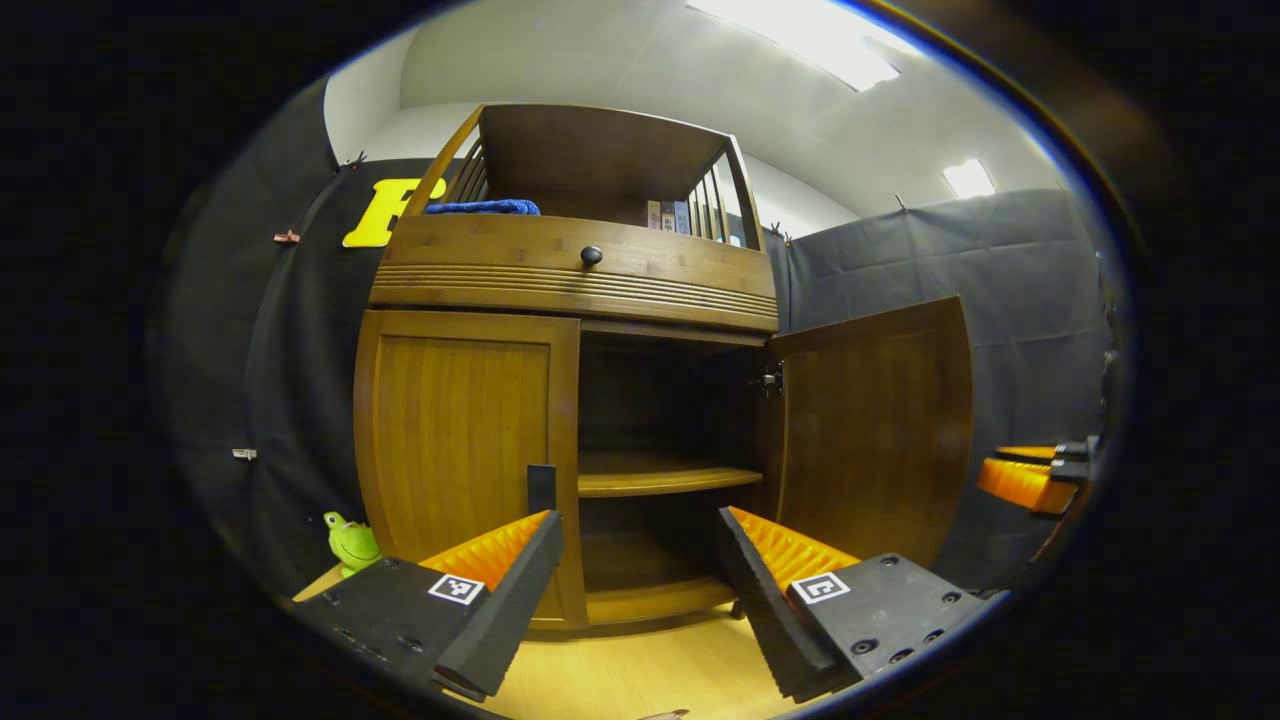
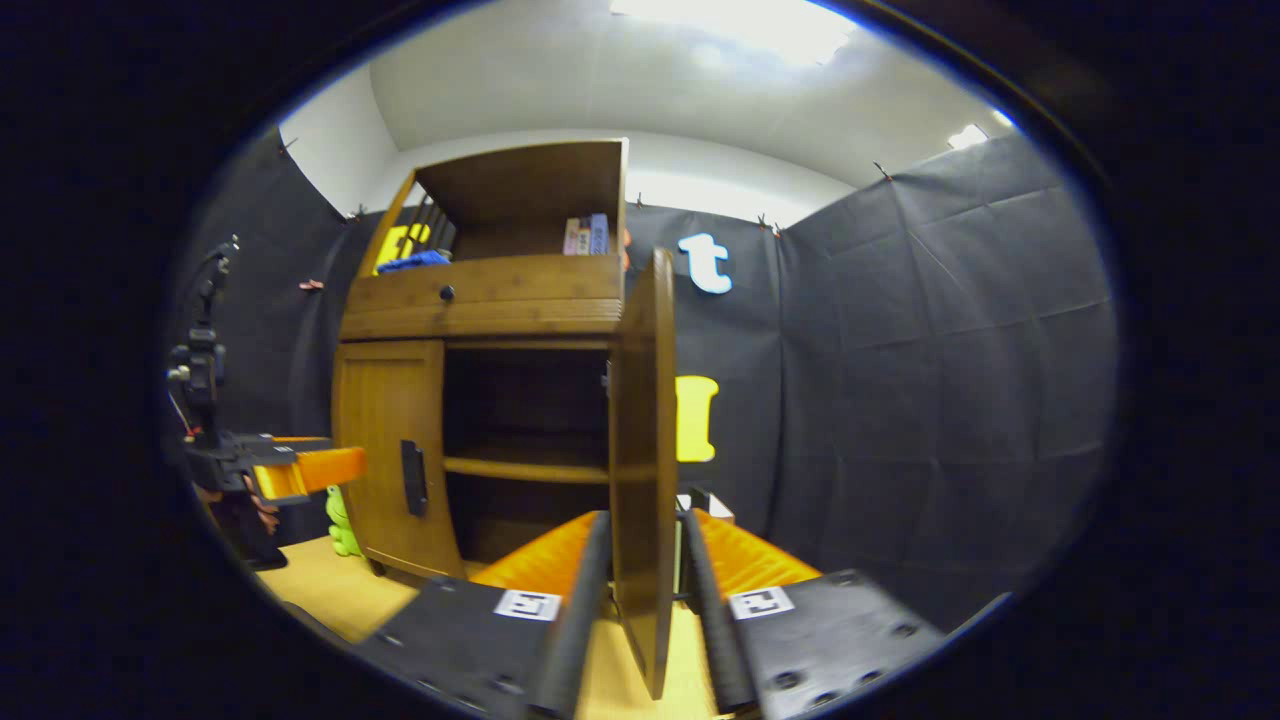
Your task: Open the right door of the double-door shoe cabinet with the right hand, and open the left door with the left hand.
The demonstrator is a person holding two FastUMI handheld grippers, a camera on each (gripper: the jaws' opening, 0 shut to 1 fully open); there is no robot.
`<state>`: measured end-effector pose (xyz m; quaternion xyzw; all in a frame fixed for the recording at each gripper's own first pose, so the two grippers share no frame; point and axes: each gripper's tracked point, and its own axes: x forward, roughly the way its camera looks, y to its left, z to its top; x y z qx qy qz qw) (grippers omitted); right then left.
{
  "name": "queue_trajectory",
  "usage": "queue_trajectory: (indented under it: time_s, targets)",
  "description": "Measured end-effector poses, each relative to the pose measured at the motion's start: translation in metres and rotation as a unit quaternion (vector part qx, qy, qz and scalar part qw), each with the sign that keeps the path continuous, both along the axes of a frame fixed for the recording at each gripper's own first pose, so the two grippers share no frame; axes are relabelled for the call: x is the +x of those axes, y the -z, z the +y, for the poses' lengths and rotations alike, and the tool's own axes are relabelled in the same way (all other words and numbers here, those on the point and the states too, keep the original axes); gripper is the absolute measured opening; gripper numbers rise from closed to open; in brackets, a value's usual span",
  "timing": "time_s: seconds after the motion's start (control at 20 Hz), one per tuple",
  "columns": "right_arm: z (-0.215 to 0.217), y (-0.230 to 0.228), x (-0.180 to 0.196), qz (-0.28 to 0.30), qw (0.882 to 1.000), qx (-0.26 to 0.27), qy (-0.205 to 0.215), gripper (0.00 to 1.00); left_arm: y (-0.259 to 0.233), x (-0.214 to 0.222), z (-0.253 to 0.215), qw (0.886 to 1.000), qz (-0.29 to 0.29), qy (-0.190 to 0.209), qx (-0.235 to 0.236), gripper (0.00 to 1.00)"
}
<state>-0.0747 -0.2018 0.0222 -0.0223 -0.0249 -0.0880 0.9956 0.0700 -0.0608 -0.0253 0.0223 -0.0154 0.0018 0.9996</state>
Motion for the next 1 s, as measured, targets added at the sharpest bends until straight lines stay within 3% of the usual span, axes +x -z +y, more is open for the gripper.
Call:
queue_trajectory:
  time_s: [0.15, 0.2, 0.35, 0.65, 1.0]
  targets:
    - [0.019, -0.009, -0.001, -0.019, 1.0, -0.008, -0.018, 0.95, 0.02, 0.022, 0.018, 1.0, 0.014, -0.019, 0.019, 0.96]
    - [0.026, -0.008, 0.001, -0.02, 0.999, -0.007, -0.029, 0.98, 0.026, 0.031, 0.021, 1.0, 0.019, -0.019, 0.017, 0.96]
    - [0.034, -0.007, 0.008, -0.015, 0.998, -0.01, -0.053, 0.96, 0.041, 0.064, 0.027, 0.999, 0.028, -0.021, 0.006, 0.94]
    - [0.03, -0.001, 0.034, -0.001, 0.999, -0.008, -0.049, 0.97, 0.063, 0.119, 0.035, 0.999, 0.029, -0.027, -0.004, 0.94]
    - [0.025, 0.005, 0.045, 0.002, 0.999, -0.009, -0.043, 0.97, 0.063, 0.143, 0.043, 0.999, 0.0, -0.041, -0.01, 0.96]
